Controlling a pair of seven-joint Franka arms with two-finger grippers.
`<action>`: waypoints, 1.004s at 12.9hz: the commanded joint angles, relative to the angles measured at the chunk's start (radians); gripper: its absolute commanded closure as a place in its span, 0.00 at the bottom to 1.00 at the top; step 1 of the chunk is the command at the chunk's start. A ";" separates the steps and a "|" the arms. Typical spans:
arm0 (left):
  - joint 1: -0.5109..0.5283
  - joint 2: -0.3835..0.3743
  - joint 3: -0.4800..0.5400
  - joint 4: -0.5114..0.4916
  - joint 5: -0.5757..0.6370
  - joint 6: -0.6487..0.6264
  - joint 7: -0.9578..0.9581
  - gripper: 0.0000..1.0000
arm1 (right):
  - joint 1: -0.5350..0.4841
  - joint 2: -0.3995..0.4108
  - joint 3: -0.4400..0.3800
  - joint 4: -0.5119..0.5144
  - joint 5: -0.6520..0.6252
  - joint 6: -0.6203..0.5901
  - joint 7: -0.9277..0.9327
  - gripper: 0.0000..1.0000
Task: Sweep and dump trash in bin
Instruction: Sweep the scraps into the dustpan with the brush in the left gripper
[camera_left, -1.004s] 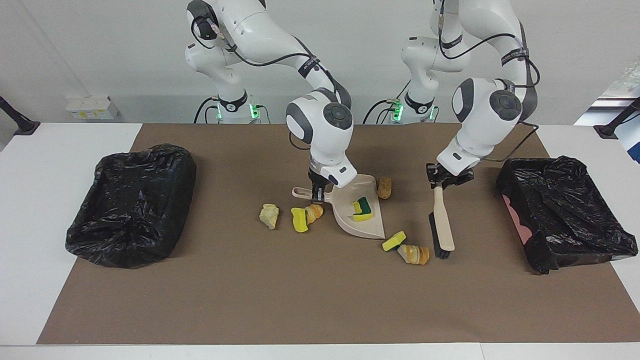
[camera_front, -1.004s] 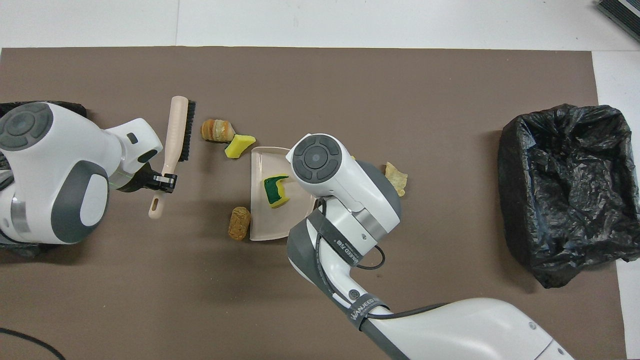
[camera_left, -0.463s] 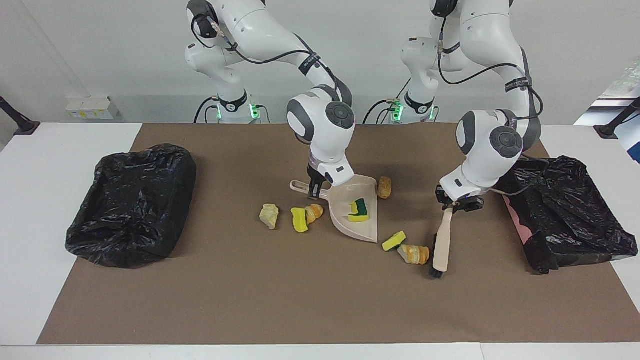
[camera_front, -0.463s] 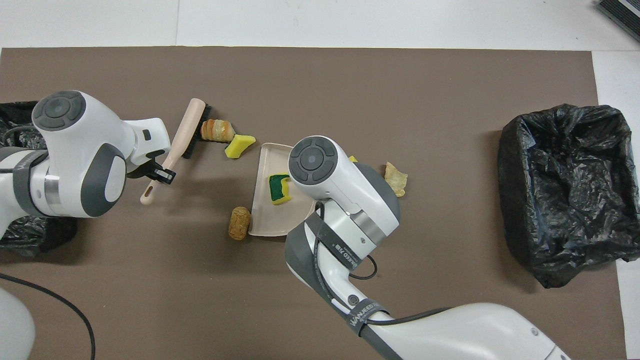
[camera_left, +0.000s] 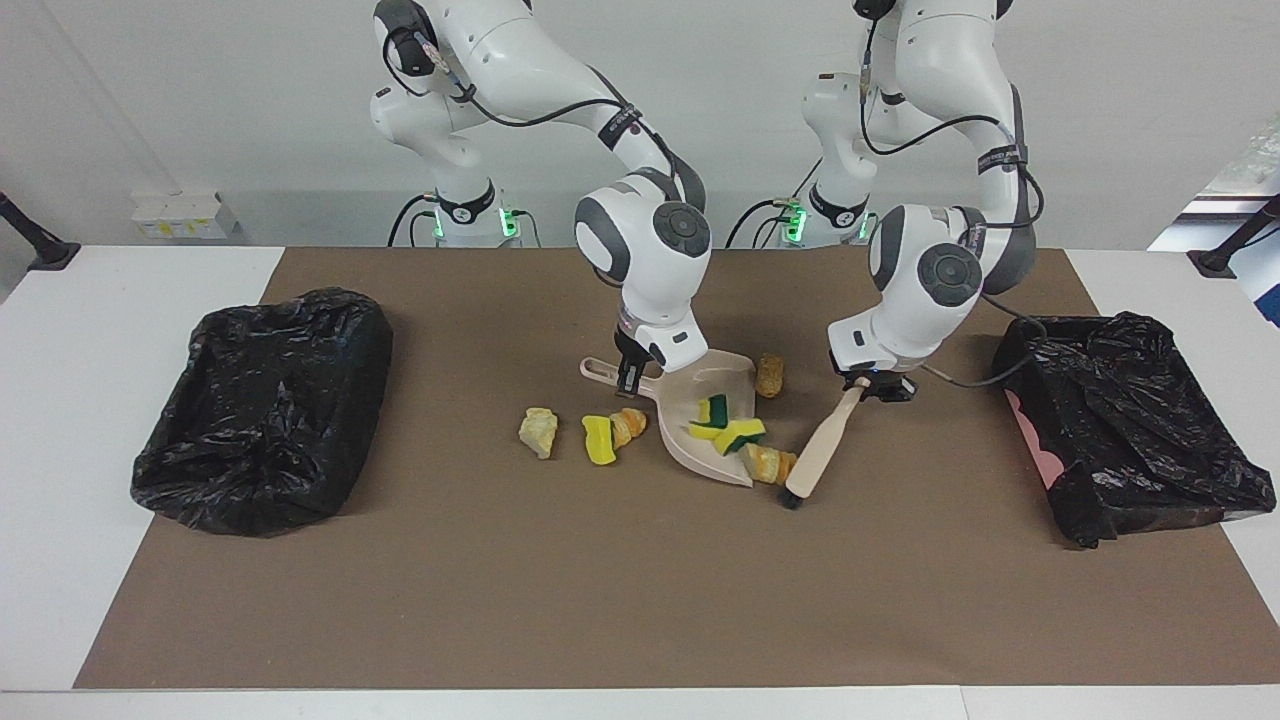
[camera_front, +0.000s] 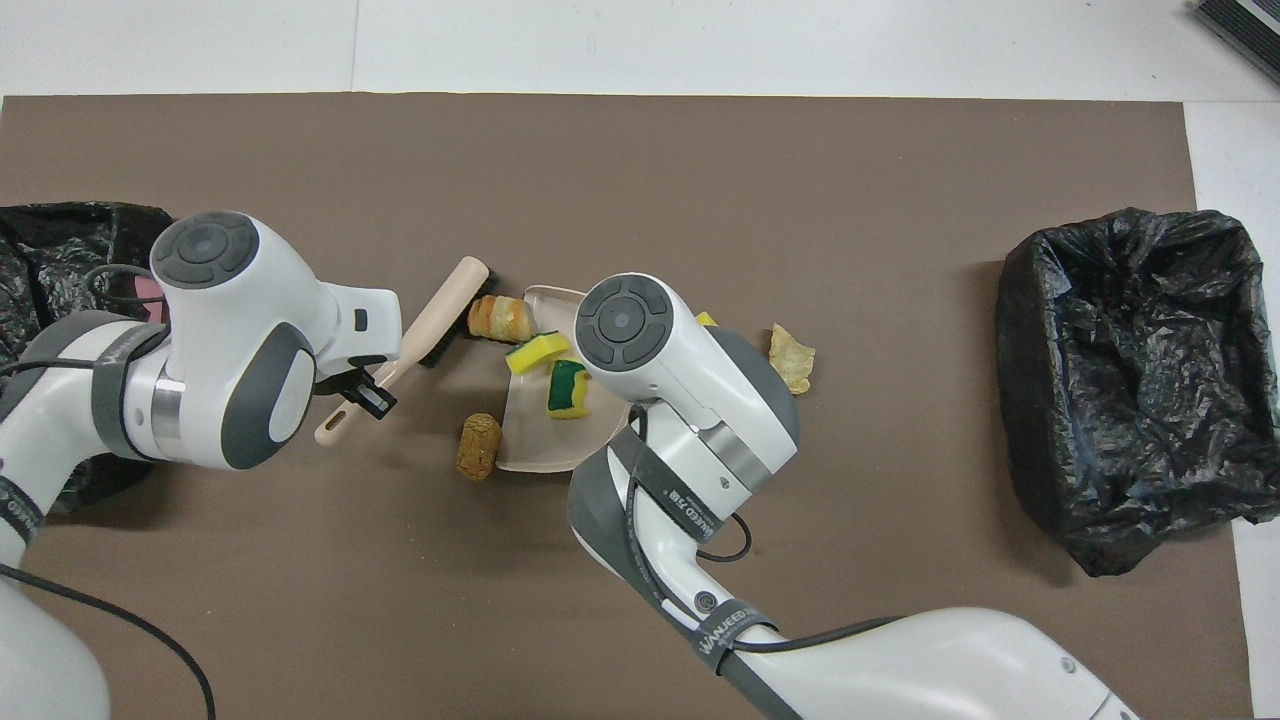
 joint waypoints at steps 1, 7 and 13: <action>-0.076 -0.068 0.008 -0.072 -0.009 -0.039 -0.005 1.00 | -0.017 -0.029 0.012 -0.041 0.012 0.010 0.029 1.00; -0.131 -0.131 0.005 -0.043 -0.106 -0.085 -0.406 1.00 | -0.031 -0.031 0.008 -0.013 -0.002 0.004 -0.100 1.00; -0.146 -0.218 0.006 -0.122 -0.104 -0.186 -1.055 1.00 | -0.023 -0.043 0.015 -0.035 -0.019 0.080 -0.299 1.00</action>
